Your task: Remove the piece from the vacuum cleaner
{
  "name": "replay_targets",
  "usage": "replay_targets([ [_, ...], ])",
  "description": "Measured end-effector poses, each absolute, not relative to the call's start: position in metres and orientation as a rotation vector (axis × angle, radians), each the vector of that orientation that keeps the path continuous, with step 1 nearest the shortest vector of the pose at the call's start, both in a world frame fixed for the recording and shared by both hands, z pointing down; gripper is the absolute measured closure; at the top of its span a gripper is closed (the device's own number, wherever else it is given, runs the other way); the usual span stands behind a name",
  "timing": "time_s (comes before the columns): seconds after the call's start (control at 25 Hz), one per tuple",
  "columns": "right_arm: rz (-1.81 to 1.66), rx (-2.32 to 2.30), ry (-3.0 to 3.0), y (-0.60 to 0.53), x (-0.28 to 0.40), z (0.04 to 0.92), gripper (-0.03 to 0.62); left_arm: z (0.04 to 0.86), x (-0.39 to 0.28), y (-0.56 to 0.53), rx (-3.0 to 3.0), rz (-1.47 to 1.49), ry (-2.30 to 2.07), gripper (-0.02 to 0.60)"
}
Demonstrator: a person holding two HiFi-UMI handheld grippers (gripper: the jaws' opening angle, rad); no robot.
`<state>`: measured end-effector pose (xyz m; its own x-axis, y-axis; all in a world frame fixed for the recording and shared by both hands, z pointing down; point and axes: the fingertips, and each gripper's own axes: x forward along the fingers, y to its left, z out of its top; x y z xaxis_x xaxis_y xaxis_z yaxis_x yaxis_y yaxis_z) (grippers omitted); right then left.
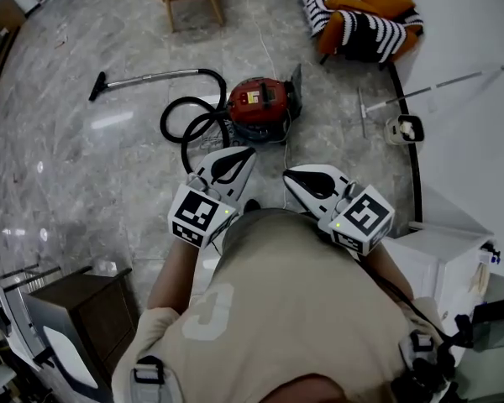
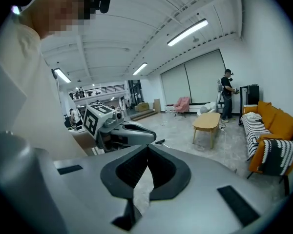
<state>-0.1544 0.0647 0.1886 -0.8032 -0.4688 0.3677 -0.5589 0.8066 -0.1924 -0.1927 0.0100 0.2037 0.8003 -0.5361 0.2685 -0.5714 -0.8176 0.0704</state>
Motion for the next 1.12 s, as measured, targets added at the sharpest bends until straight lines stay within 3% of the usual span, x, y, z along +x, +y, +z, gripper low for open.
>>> replay_targets([
  [0.76,0.544,0.714,-2.690,0.008,-0.155,0.210,0.594,0.238,-0.185,-0.032,2.756,0.522,-0.823,0.578],
  [1.12,0.670,0.633,-2.800,-0.043,-0.107,0.212,0.594,0.237,-0.131,-0.067,2.698,0.616,-0.867,0.578],
])
